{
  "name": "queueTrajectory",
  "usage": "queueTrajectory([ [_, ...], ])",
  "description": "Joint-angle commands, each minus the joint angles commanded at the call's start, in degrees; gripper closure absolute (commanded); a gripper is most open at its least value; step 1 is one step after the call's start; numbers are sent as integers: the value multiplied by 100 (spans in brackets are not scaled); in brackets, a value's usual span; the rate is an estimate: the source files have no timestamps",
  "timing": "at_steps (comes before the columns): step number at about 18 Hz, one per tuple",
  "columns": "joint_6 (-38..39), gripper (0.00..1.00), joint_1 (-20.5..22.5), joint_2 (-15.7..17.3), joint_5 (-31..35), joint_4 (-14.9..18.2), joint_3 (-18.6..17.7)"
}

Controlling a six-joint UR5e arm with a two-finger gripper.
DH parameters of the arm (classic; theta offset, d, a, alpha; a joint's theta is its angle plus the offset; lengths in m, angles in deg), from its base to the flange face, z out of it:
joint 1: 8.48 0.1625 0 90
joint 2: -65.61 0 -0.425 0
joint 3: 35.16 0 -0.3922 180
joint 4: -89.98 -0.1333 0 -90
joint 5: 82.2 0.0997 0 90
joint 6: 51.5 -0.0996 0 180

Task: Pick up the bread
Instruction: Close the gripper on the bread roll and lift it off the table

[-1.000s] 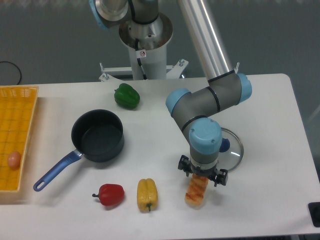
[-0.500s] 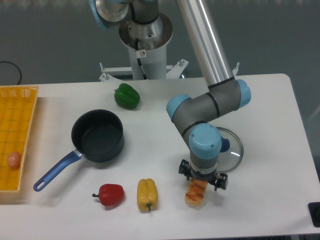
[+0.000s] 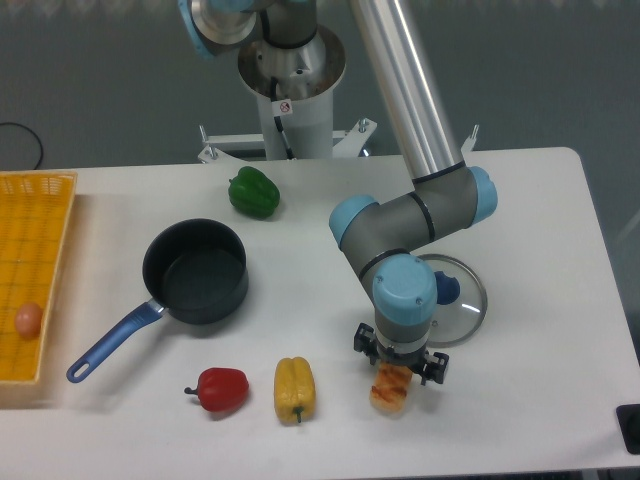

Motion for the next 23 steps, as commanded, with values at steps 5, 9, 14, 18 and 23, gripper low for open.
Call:
queueTrajectory([
  [5, -9, 60, -9, 44, 0, 9, -9],
  [9, -9, 62, -9, 105, 0, 9, -9],
  [14, -26, 62, -18, 482, -9, 18, -245],
  [18, -18, 62, -149, 825, -44, 70, -343],
  [23, -245, 64, -176, 1317, -88, 114, -614],
])
